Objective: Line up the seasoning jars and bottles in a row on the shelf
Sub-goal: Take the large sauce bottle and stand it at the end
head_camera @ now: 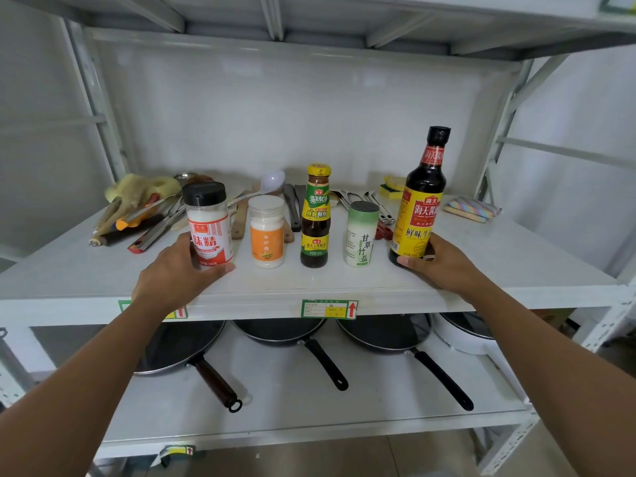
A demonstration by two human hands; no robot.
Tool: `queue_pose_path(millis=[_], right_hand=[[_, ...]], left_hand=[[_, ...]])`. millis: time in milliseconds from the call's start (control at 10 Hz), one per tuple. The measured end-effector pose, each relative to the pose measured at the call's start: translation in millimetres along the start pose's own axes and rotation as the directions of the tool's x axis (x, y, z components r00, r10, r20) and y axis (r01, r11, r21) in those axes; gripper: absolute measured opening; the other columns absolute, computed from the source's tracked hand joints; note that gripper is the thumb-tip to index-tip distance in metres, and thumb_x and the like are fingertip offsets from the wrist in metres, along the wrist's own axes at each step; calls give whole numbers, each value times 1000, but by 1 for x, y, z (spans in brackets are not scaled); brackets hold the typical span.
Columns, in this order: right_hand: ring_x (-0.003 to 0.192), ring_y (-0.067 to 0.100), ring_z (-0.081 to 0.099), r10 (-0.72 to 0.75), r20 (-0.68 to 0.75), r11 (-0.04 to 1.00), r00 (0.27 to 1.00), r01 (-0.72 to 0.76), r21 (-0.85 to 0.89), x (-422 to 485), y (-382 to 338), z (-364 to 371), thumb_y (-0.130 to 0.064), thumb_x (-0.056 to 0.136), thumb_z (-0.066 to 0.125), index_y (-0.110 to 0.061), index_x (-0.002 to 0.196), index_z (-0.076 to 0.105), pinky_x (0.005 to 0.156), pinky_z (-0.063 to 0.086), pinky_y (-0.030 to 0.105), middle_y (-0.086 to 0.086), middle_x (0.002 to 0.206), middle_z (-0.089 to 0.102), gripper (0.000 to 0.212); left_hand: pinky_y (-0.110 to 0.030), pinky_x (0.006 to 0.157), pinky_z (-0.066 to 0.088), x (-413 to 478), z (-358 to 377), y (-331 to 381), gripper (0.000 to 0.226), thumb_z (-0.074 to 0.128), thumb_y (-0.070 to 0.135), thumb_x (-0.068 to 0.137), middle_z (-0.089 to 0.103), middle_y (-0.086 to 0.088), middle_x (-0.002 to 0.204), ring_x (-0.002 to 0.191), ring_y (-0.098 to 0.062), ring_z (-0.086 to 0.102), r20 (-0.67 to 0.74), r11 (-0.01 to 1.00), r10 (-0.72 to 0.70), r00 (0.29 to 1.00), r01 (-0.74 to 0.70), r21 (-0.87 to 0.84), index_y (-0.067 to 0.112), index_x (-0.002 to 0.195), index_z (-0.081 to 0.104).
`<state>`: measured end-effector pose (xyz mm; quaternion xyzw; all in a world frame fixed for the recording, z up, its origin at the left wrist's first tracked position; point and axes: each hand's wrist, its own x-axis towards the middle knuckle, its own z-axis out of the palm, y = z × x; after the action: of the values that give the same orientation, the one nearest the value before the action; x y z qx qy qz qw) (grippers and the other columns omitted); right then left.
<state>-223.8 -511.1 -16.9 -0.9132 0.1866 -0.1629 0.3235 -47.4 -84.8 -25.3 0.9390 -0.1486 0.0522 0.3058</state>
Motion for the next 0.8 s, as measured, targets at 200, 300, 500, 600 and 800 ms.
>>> queue_pose_path(millis=[200,300,500,600,800], right_hand=[[118,20,57,17,-19,1000,1000,-17,15,1,0,3,-59,83,73,-26,147,46,96,46,35,0,142,60,77],[119,20,57,25,-23,1000,999,-25,17,0,0,3,-59,83,73,-26,148,46,95,45,34,0,142,59,78],[115,18,57,14,-23,1000,1000,-14,22,-2,-3,3,-60,81,74,-27,147,47,92,44,33,-1,140,60,78],[116,19,58,18,-18,1000,1000,-17,24,-2,-3,2,-60,81,74,-26,146,48,94,45,35,0,139,61,78],[117,20,59,13,-17,999,1000,-12,34,-4,-3,1,-56,82,75,-25,146,50,100,47,38,0,139,62,75]], left_hand=[[-53,102,53,0,1,-1,99,72,73,74,54,-3,153,131,-31,59,-1,1000,2,1000,-2,-2,26,153,34],[-53,102,53,1,2,-2,99,72,74,74,54,-3,153,131,-31,59,-1,1000,1,1000,-1,0,26,153,34],[-53,103,52,4,2,-4,102,70,77,72,54,-2,153,132,-30,59,11,1000,1,1000,-1,-11,29,153,34],[-54,102,53,5,3,-5,102,70,78,71,54,-1,153,131,-30,59,9,1000,2,1000,-2,-5,29,153,34],[-53,101,54,5,3,-6,101,69,79,71,55,-1,152,130,-29,60,7,1000,6,1000,-6,5,29,152,35]])
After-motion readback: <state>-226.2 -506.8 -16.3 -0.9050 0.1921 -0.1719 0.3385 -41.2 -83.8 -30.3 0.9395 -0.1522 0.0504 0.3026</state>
